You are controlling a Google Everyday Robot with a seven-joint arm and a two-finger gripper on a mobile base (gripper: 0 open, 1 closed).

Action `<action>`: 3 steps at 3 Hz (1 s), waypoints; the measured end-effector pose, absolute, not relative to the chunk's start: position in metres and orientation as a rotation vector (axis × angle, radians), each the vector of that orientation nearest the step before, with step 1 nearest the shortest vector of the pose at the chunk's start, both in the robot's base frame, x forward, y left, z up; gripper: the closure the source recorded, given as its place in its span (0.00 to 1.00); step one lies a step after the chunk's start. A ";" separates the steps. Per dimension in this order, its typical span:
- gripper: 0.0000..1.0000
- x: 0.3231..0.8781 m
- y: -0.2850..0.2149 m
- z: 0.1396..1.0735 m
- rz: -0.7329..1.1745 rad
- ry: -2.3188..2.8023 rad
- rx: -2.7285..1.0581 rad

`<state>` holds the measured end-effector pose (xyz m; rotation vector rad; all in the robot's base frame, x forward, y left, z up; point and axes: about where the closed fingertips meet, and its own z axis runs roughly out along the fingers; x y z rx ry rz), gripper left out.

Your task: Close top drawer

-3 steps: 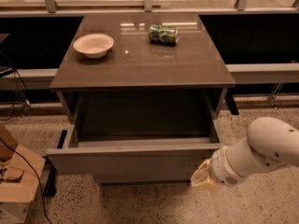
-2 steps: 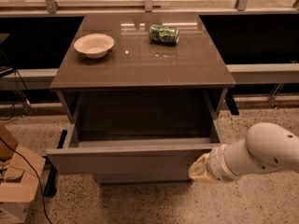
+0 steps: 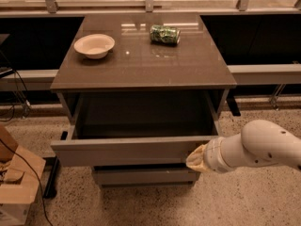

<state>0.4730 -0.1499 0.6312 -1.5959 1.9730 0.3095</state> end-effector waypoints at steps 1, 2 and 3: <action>0.95 0.513 -0.148 0.636 0.287 1.911 -1.599; 0.76 0.515 -0.147 0.637 0.286 1.905 -1.600; 0.46 0.575 -0.143 0.646 0.262 1.842 -1.602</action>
Offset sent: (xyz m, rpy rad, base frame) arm 0.1552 0.0053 0.0352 0.0616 -0.2029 0.0522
